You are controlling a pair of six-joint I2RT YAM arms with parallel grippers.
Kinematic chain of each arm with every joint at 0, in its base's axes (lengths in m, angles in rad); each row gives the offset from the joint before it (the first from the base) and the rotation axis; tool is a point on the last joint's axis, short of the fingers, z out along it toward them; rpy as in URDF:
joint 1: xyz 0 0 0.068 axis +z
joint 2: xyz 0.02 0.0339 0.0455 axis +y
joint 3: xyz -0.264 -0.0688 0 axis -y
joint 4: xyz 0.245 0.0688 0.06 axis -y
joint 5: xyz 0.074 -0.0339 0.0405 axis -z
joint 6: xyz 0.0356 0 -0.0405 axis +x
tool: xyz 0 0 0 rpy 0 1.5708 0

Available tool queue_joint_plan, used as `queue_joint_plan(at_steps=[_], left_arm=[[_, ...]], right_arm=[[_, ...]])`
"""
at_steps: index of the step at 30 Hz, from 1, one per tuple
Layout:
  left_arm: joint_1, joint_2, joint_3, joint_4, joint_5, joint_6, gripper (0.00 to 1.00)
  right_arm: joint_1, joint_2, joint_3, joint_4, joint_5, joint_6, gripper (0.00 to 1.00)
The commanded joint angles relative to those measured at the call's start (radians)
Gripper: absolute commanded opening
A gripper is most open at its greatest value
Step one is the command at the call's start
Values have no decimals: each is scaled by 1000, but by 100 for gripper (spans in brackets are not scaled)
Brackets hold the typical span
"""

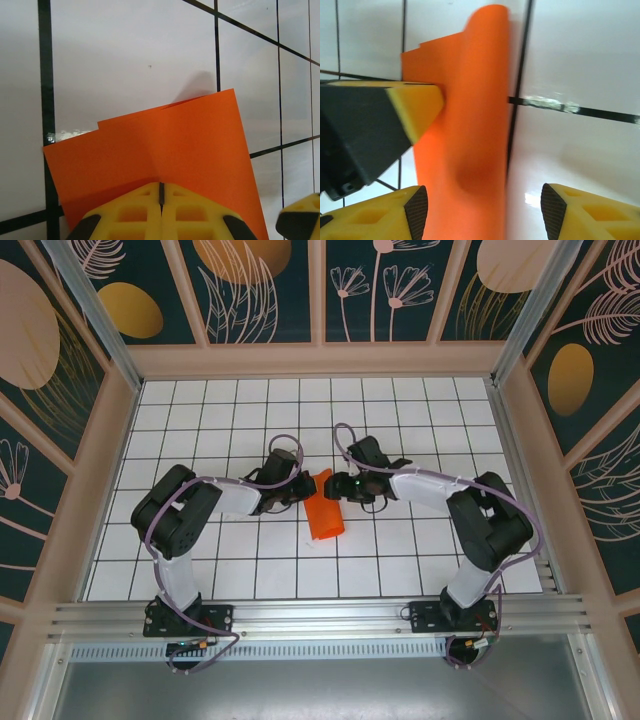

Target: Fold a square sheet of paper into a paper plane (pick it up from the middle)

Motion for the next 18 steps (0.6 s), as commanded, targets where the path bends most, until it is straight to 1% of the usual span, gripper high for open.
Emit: queue_joint_plan(at_steps=[1,4,7,9,11,14,18], left_arm=[[-8,24,27,-32,18,16,1],[-9,19,34,-31,20,12,1],[-9,9,45,-29,25,11,3],[-9,1,49,-29,24,7,5],[-9,-10,51,-32,14,5,10],[-9,-28,52,-33,1,2,11],[-10,-49,49,-35,-12,1,13]], right_arm=[[37,43,60,-66,63,-57,66],[54,78,76,-70,81,-54,64],[55,106,81,-74,92,-49,60],[53,112,72,-67,99,-49,56],[48,110,61,-61,106,-45,53],[38,98,46,-53,113,-40,49],[30,76,40,-57,132,-42,50]])
